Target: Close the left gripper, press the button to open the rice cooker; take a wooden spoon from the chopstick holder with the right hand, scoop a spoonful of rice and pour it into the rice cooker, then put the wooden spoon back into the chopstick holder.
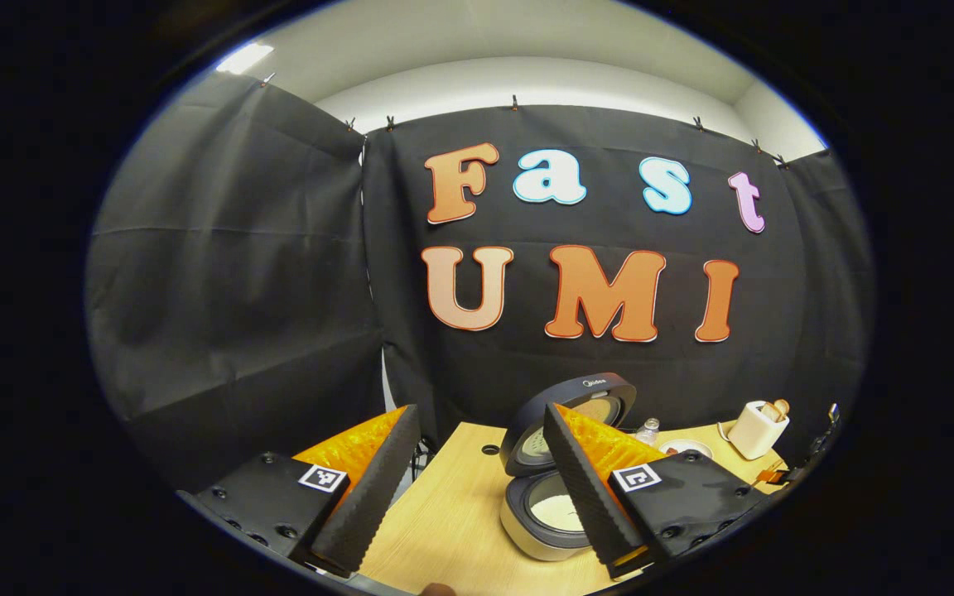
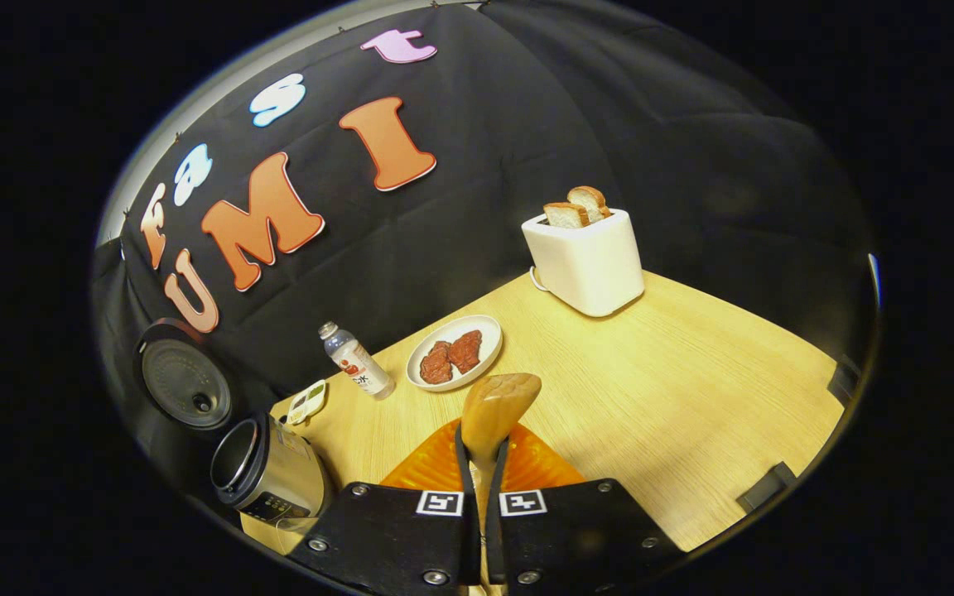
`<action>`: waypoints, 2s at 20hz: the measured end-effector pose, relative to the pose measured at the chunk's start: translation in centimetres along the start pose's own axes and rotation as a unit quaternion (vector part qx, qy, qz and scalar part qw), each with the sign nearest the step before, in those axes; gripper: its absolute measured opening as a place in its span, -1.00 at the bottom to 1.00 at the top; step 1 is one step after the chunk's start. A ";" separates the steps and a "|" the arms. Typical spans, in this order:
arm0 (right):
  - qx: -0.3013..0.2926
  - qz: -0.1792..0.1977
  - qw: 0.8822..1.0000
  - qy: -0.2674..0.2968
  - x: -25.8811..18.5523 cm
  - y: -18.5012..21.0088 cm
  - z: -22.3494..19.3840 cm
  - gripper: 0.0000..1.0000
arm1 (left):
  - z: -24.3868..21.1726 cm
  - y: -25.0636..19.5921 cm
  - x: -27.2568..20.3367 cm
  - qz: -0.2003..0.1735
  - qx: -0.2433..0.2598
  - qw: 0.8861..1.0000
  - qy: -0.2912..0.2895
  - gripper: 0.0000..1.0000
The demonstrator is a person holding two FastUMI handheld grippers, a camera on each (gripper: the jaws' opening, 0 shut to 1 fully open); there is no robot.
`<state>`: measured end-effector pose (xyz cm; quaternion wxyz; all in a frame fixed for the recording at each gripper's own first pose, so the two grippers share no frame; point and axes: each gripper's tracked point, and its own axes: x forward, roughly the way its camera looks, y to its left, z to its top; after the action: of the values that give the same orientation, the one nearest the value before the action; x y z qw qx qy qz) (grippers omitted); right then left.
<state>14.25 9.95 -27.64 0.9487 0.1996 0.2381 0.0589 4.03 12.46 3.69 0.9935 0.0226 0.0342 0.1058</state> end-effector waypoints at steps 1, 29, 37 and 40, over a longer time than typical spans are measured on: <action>0.004 0.001 1.000 0.001 0.0 -0.2 0.0 -0.96 | 0.0 0.0 0.0 0.000 0.000 1.000 0.001 0.99; -0.161 -0.042 0.981 -0.095 -9.3 5.2 16.6 0.90 | 5.7 -9.9 15.1 -0.077 -0.017 0.997 0.004 0.99; -0.187 0.008 0.974 -0.131 -13.3 11.0 20.2 0.89 | -0.5 -15.2 25.3 -0.110 -0.030 0.990 0.085 0.99; -0.203 0.015 0.968 -0.145 -14.0 12.1 20.9 0.89 | -3.5 -15.4 26.8 -0.094 -0.013 0.990 0.108 1.00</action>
<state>11.63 10.76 0.15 0.9927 0.0129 0.0786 0.0906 33.09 3.25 -2.34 0.9898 -0.0056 0.1417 0.0146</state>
